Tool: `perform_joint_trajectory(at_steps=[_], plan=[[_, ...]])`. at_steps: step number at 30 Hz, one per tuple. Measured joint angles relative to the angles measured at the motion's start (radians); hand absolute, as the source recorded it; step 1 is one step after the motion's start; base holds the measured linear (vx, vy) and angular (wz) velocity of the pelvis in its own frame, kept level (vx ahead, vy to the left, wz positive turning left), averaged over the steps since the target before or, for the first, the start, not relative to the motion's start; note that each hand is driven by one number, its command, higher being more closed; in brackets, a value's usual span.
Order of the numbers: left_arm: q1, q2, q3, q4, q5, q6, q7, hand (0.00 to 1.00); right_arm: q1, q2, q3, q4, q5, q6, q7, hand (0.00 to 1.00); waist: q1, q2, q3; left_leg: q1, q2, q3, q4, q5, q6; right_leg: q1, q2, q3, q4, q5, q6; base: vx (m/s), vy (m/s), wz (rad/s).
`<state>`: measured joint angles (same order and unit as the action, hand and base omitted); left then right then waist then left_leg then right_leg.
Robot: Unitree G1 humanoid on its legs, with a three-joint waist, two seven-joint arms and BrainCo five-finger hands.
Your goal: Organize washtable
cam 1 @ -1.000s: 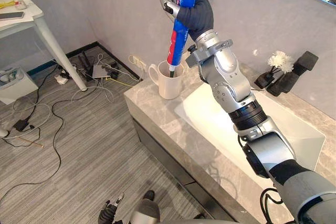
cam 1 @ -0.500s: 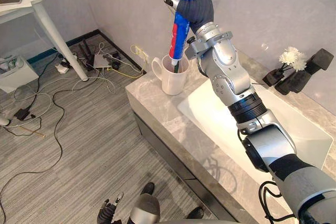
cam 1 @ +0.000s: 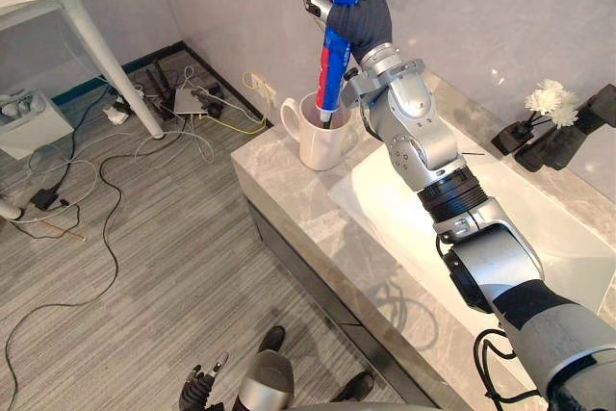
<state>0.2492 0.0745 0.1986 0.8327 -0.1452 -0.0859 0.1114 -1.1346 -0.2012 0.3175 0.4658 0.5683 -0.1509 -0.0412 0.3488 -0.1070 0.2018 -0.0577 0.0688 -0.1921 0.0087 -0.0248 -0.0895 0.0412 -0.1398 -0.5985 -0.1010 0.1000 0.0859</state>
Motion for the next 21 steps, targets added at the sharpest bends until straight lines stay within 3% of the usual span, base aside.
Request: perform_joint_trajectory(at_steps=[21], plan=[[-0.006, 0.006, -0.030, -0.007, -0.002, -0.004, 0.002, 0.00, 0.029, 0.042, -0.003, 0.038, 0.000, -0.002, 0.005, 1.00, -0.003, 0.016, 0.035, -0.001, -0.003, -0.001, 0.005, 0.000, 0.000, 0.002, -0.002, 0.000, 0.000, -0.004, 0.001, 0.00, 0.000, 0.00]])
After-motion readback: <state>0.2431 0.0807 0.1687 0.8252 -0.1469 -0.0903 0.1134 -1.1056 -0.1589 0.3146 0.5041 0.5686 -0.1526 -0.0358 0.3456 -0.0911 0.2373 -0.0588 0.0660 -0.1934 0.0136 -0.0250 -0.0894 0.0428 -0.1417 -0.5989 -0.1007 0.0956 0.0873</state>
